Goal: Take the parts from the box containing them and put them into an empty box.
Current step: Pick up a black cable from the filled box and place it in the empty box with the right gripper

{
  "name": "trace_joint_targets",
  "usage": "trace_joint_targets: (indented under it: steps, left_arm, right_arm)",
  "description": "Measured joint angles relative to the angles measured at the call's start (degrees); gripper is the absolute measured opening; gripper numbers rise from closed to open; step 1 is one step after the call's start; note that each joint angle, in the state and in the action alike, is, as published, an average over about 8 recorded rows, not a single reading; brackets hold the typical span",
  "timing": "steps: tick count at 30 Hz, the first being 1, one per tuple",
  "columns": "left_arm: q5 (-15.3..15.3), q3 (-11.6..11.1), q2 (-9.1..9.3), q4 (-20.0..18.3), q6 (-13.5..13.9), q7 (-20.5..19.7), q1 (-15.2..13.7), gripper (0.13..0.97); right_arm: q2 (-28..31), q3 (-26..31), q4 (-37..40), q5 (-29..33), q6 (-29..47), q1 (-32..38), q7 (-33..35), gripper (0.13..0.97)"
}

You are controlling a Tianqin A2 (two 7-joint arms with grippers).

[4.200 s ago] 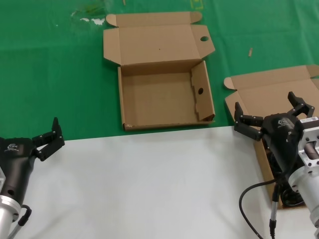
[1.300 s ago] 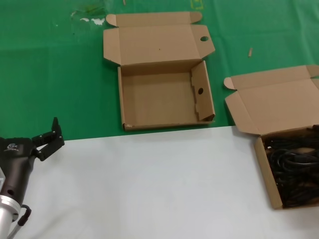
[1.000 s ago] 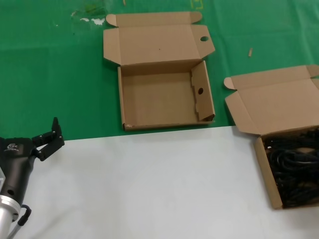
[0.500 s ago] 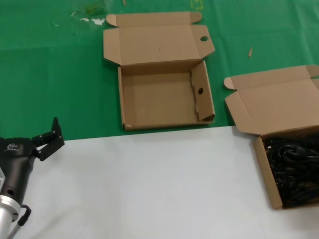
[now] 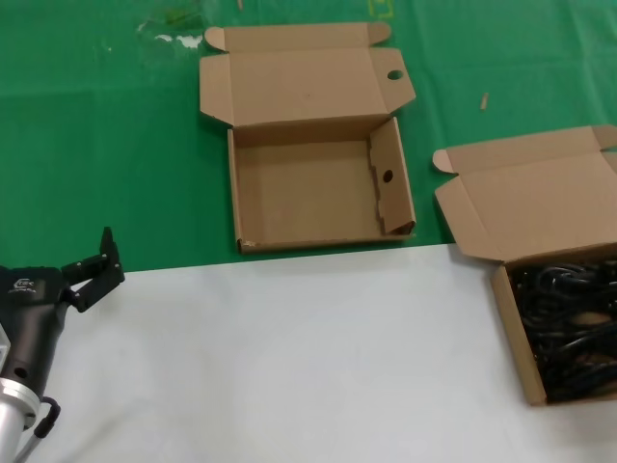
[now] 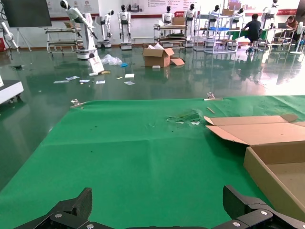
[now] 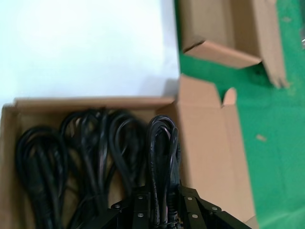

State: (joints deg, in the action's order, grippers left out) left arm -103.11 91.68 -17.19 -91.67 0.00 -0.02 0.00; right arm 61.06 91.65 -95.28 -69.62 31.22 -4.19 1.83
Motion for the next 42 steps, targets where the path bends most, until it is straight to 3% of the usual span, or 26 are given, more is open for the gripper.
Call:
trace_joint_targets:
  steps: [7, 14, 21, 28, 36, 42]
  left_arm:
    - [0.0, 0.0, 0.00, 0.0, 0.0, 0.0, 0.0, 0.966]
    - [0.0, 0.0, 0.00, 0.0, 0.0, 0.0, 0.0, 0.966]
    - [0.0, 0.0, 0.00, 0.0, 0.0, 0.0, 0.0, 0.966]
    - [0.0, 0.0, 0.00, 0.0, 0.0, 0.0, 0.0, 0.966]
    - [0.0, 0.0, 0.00, 0.0, 0.0, 0.0, 0.0, 0.966]
    - [0.0, 0.0, 0.00, 0.0, 0.0, 0.0, 0.0, 0.966]
  right_arm:
    - [-1.5, -1.4, -5.9, 2.1, 2.1, 1.9, -4.2, 0.226]
    - [-12.7, 5.5, -4.7, 9.6, 6.0, 15.9, -2.0, 0.226]
    - [-27.9, 14.9, 2.4, 16.8, 8.3, 31.3, 2.8, 0.226]
    - [-38.9, 23.1, 12.6, 20.0, 7.3, 41.3, 8.1, 0.226]
    - [-43.5, 27.3, 23.4, 18.8, 4.6, 46.3, 13.9, 0.226]
    - [-44.0, 28.1, 26.9, 17.7, 4.0, 47.4, 15.6, 0.226]
